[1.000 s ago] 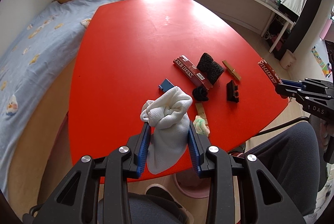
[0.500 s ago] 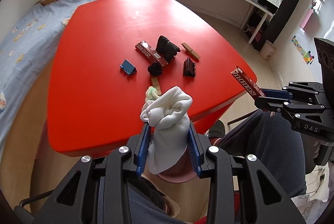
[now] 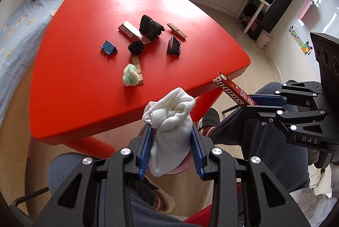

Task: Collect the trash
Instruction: 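Carry the sock and red box to the pink wastebasket and release both, then grasp the green sponge with the left gripper while the right grasps the clothespin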

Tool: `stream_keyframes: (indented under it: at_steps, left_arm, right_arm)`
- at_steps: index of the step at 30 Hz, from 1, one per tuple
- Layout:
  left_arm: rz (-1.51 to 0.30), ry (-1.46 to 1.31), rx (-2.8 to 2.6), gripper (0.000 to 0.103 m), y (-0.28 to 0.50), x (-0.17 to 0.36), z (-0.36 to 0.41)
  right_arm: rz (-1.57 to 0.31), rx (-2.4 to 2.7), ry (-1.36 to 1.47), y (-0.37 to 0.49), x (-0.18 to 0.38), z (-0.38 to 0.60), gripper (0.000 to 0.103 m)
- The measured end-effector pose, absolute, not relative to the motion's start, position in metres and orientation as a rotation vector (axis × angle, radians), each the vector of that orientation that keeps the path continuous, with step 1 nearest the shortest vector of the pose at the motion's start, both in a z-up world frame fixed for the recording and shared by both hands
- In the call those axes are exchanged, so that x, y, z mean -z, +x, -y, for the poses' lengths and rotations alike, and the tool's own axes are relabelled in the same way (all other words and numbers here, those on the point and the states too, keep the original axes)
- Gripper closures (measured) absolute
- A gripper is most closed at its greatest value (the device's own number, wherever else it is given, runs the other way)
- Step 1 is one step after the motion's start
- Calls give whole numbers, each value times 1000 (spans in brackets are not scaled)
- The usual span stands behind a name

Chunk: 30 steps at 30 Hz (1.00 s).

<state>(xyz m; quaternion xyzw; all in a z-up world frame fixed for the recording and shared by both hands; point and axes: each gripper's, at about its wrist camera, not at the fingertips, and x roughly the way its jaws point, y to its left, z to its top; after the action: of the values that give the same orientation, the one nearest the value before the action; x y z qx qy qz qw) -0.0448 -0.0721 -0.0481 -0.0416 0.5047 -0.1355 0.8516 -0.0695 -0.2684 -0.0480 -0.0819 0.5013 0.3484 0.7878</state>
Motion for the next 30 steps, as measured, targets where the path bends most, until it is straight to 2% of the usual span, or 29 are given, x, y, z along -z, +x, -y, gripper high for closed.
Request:
stream_keyframes:
  at_steps: [1, 2, 3, 4, 5, 6, 8, 11, 30]
  left_arm:
    - [-1062, -93, 290, 67, -45, 48, 72]
    - [-1058, -96, 291, 61, -45, 47, 72]
    - [-1054, -91, 287, 50, -45, 46, 72]
    - [-1047, -88, 281, 45, -45, 46, 72]
    - [-1040, -87, 270, 34, -45, 45, 71]
    - [-1031, -87, 256, 22, -45, 44, 70]
    - [-1018, -89, 233, 14, -45, 42, 66]
    - [-1020, -99, 209, 8, -44, 42, 61]
    - [-1021, -114, 189, 8, -43, 41, 53]
  right_arm:
    - [-1082, -756, -175, -69, 48, 268, 80]
    - [-1084, -758, -177, -69, 49, 267, 80]
    - [-1083, -757, -173, -69, 49, 268, 76]
    - [-1077, -751, -170, -68, 48, 268, 56]
    - [-1069, -738, -168, -67, 48, 269, 35]
    - [-1064, -727, -162, -66, 47, 271, 27]
    - [-1062, -703, -154, -64, 47, 274, 10]
    - [-1070, -681, -145, -60, 50, 277, 6]
    - [-1083, -661, -130, -54, 53, 279, 3]
